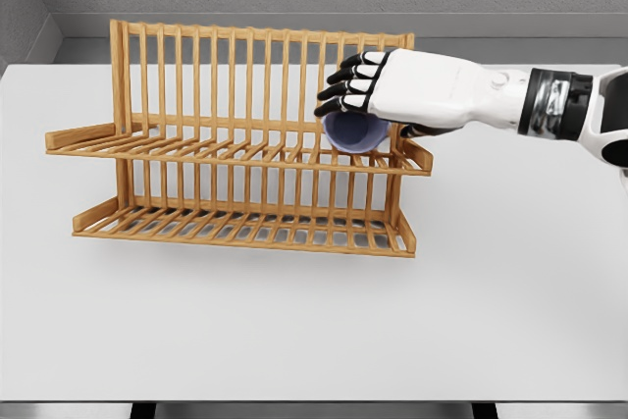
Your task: Right arm put cup on second shelf
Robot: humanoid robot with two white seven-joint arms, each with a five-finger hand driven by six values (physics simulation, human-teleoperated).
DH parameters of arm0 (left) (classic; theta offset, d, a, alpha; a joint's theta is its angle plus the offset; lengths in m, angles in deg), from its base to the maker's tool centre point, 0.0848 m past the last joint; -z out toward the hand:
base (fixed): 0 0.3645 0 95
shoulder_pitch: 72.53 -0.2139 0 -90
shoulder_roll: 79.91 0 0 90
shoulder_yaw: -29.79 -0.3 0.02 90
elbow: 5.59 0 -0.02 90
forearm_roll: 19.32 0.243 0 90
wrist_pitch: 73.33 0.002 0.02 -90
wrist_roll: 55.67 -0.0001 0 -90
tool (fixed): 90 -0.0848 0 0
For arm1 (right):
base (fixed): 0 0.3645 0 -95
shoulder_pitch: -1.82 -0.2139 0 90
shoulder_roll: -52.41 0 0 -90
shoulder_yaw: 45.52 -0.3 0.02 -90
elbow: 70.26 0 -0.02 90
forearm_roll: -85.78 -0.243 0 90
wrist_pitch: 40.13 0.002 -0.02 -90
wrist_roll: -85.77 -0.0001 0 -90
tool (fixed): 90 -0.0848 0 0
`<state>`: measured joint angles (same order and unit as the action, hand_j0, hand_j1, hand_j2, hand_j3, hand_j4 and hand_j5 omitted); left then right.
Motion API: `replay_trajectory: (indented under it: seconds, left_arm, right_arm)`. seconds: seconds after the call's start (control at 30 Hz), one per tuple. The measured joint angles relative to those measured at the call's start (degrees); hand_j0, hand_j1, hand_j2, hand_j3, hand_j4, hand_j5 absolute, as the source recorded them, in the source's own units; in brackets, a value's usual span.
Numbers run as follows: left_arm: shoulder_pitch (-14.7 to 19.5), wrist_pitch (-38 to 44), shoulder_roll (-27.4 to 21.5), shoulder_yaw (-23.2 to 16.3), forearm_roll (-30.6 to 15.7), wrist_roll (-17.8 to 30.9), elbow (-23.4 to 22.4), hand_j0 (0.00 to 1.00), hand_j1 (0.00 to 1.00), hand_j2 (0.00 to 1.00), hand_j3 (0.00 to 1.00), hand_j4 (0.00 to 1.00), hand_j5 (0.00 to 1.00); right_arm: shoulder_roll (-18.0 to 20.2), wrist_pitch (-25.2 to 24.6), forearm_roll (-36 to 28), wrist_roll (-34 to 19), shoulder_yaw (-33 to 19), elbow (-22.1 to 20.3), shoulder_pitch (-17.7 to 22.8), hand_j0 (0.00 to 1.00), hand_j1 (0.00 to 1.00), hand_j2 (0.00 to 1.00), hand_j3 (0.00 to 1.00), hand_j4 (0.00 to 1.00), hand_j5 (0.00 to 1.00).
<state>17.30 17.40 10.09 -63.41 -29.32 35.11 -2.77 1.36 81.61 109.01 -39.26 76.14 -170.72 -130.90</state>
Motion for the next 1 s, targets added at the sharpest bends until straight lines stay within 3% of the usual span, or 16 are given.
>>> replay_trajectory:
  seconds: [0.37,0.5,0.57,0.73,1.0]
  left_arm:
    - [0.00,0.02,0.00,0.00,0.00,0.00,0.00,1.00,1.00,1.00,1.00,1.00,1.00]
    - [0.00,0.01,0.00,0.00,0.01,0.00,0.01,1.00,1.00,1.00,1.00,1.00,1.00]
    - [0.00,0.02,0.00,0.00,0.00,0.00,0.01,1.00,1.00,1.00,1.00,1.00,1.00]
    - [0.00,0.01,0.00,-0.01,-0.01,0.00,0.01,1.00,1.00,1.00,1.00,1.00,1.00]
    - [0.00,0.03,0.00,0.01,0.00,0.00,0.00,1.00,1.00,1.00,1.00,1.00,1.00]
  right_arm:
    - [2.18,1.10,-0.52,0.00,-6.11,-0.08,0.44,1.00,1.00,1.00,1.00,1.00,1.00]
    - [3.99,2.79,-0.59,-0.02,-13.01,-0.08,7.20,1.00,1.00,1.00,1.00,1.00,1.00]
    - [4.27,3.16,-0.56,-0.03,-17.84,-0.07,13.09,1.00,1.00,1.00,1.00,1.00,1.00]
    - [4.61,3.38,-0.65,-0.01,-25.66,0.05,16.17,1.00,1.00,1.00,1.00,1.00,1.00]
    - [4.19,3.44,-0.65,-0.01,-27.88,-0.04,19.42,1.00,1.00,1.00,1.00,1.00,1.00]
